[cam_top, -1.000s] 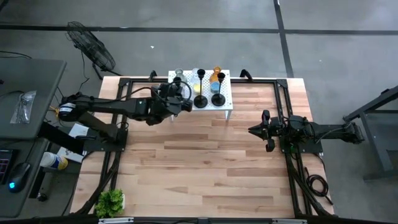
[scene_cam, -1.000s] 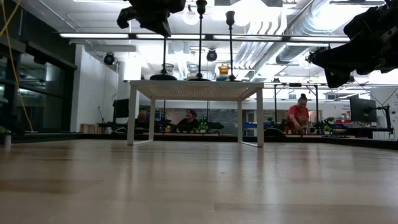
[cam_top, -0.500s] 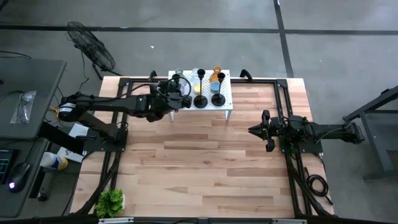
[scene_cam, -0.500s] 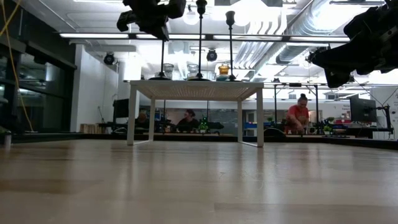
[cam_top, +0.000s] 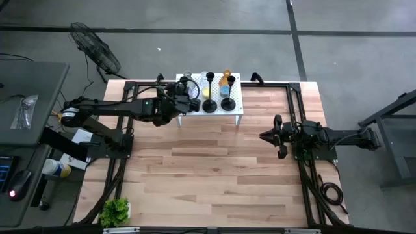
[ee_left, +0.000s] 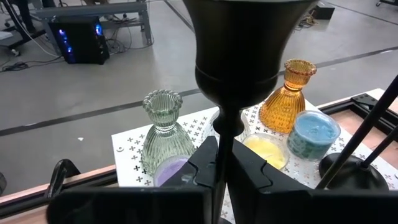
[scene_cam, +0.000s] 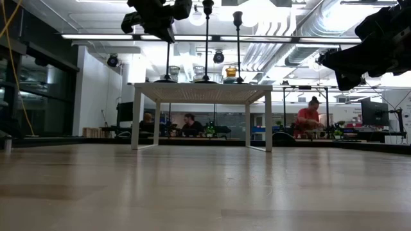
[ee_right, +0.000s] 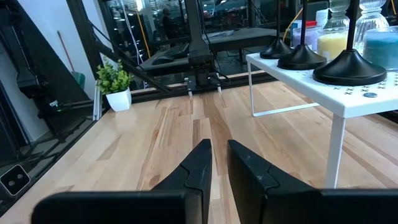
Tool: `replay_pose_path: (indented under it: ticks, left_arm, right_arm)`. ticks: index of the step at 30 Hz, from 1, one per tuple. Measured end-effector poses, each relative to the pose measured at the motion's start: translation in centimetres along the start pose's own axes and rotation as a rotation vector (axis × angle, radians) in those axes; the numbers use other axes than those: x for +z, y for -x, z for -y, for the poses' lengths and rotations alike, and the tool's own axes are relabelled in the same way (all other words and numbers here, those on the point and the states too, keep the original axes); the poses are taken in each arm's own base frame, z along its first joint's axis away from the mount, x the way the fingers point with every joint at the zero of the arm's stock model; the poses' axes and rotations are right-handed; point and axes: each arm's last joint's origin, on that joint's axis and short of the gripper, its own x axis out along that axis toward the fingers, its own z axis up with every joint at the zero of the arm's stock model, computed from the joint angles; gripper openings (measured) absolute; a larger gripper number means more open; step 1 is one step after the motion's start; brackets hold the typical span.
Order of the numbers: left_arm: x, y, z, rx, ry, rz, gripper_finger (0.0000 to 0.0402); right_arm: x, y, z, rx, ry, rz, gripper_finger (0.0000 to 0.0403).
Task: Pick & Place candle stick holders
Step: Put the black candle holder on the shelf aligned with the other black candle holders
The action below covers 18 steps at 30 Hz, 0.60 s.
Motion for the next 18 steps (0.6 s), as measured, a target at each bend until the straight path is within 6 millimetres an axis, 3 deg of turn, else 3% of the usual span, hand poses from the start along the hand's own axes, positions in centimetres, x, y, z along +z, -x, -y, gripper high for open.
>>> replay_pose_path:
  ticks: [18]
  left_arm:
    - [-0.09,0.07,0.08,-0.019,-0.054,-0.012,0.0039]
  right_arm:
    - [-0.01,0.0,0.0,0.0,0.0,0.0,0.0042]
